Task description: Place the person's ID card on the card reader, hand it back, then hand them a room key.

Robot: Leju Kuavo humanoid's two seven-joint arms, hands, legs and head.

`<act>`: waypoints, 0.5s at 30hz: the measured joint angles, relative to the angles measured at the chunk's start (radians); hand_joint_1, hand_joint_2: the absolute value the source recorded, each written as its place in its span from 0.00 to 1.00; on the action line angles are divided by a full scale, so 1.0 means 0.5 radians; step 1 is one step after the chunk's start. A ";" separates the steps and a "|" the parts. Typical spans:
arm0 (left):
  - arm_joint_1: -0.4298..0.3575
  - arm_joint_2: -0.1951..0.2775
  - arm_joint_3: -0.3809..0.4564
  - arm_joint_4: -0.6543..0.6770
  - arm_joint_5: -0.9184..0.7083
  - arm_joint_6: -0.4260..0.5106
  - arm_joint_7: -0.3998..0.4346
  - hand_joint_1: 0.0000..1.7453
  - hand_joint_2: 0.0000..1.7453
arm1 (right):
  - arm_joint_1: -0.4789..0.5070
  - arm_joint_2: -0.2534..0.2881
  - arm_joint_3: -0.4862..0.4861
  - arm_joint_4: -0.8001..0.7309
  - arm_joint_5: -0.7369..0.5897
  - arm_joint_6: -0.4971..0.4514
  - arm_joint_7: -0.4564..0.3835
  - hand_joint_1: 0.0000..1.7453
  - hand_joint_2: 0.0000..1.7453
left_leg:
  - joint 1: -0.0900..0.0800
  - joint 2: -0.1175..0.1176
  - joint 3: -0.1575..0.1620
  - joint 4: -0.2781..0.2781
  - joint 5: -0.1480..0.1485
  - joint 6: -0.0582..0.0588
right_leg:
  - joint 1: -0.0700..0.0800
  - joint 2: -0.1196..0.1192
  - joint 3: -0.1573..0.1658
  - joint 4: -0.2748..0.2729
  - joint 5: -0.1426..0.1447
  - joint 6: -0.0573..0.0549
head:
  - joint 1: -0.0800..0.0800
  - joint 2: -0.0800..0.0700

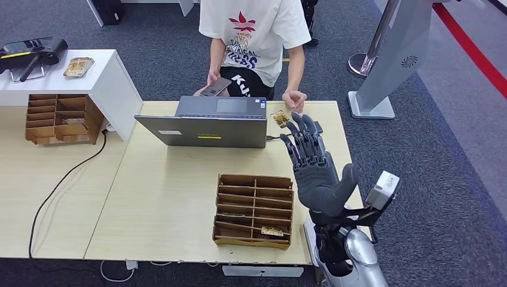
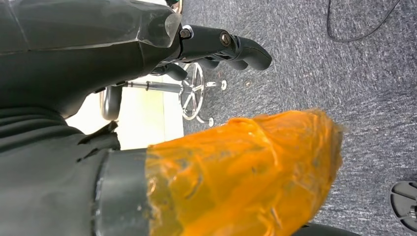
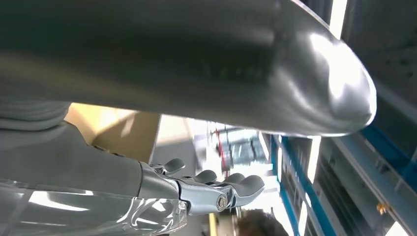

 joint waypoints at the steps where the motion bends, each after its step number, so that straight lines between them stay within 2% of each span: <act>1: 0.001 -0.001 0.000 0.000 0.006 0.002 0.000 0.00 0.00 | 0.043 -0.007 -0.005 -0.016 -0.055 0.070 0.005 0.00 0.00 | 0.000 0.000 0.000 0.000 0.000 0.000 | 0.000 -0.001 0.000 0.000 0.000 0.000 | 0.000 0.000; 4: 0.003 -0.002 0.000 0.000 0.019 0.011 0.000 0.00 0.00 | 0.211 -0.046 -0.014 -0.048 -0.105 0.273 -0.014 0.00 0.00 | 0.000 -0.001 0.000 0.000 0.000 0.000 | 0.000 -0.001 0.001 0.000 -0.001 0.001 | 0.000 0.000; 9: 0.004 -0.003 -0.001 0.000 -0.001 0.033 0.005 0.00 0.00 | 0.452 -0.134 -0.008 -0.033 0.038 0.604 -0.154 0.00 0.00 | 0.000 -0.001 -0.002 0.000 -0.003 0.002 | 0.000 -0.001 0.000 0.000 -0.002 0.001 | 0.000 0.000; 15: 0.001 0.001 -0.007 0.000 -0.116 0.048 0.010 0.00 0.00 | 0.494 -0.193 0.087 -0.016 0.227 0.818 -0.301 0.00 0.00 | 0.000 0.000 -0.001 0.000 -0.003 0.003 | 0.000 0.000 0.001 0.000 -0.002 0.001 | 0.000 0.000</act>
